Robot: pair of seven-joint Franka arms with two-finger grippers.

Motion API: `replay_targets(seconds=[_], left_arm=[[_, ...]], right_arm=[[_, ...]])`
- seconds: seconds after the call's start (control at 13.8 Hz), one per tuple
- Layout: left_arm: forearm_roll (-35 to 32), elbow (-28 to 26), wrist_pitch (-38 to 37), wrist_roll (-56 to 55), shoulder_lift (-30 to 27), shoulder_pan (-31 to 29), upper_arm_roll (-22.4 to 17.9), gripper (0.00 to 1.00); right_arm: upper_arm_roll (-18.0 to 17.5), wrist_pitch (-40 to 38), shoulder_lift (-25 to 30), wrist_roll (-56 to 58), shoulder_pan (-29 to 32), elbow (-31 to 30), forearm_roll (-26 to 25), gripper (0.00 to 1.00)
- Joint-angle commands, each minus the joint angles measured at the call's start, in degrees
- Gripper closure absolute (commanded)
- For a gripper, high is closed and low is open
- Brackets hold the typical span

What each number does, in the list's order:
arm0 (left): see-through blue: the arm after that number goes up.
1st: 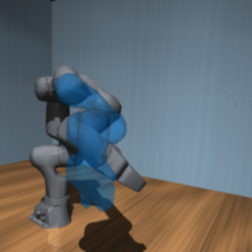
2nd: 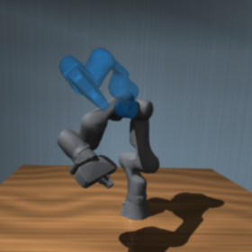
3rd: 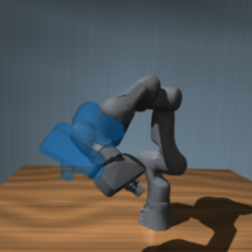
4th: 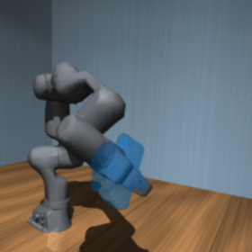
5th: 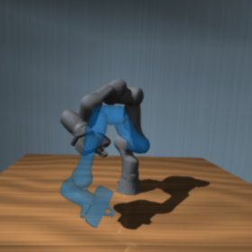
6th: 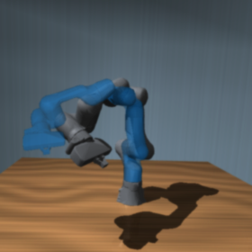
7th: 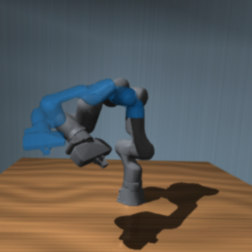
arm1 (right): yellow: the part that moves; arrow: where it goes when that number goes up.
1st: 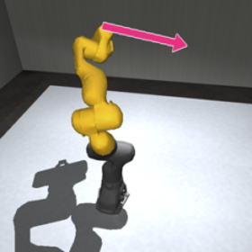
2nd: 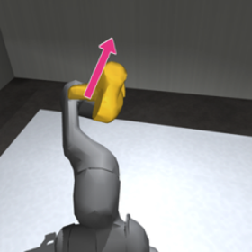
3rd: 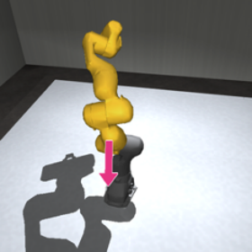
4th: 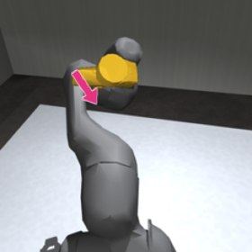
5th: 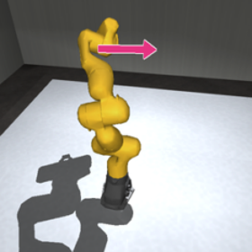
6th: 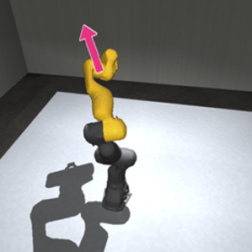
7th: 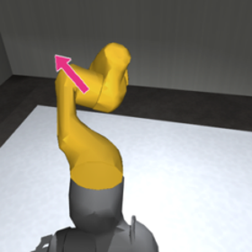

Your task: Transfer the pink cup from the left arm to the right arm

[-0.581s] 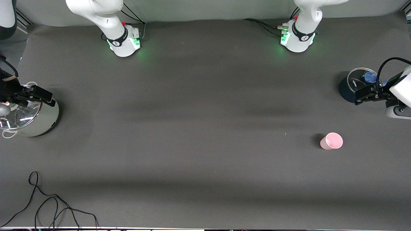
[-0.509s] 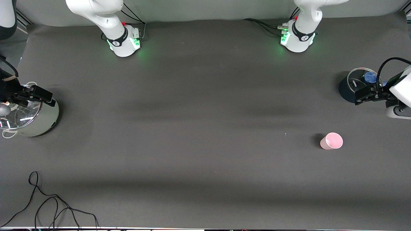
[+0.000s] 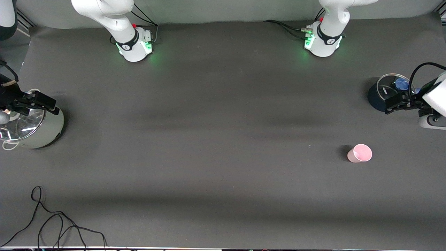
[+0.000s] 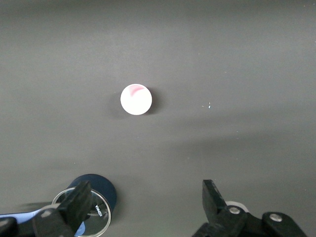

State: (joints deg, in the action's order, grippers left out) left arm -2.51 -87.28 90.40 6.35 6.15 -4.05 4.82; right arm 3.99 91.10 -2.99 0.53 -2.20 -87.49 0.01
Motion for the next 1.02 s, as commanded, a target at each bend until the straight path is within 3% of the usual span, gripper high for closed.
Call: replay_targets(seconds=[0.0, 0.94], left_arm=[[-0.2, 0.8, -0.5, 0.7, 0.4, -0.3, 0.3, 0.0], [-0.2, 0.4, -0.6, 1.5, 0.3, -1.1, 0.3, 0.0]], right_arm=[[0.2, -1.5, 1.4, -1.1, -0.3, 0.2, 0.6, 0.0], [0.3, -2.0, 1.5, -1.2, -0.3, -0.4, 0.6, 0.0]])
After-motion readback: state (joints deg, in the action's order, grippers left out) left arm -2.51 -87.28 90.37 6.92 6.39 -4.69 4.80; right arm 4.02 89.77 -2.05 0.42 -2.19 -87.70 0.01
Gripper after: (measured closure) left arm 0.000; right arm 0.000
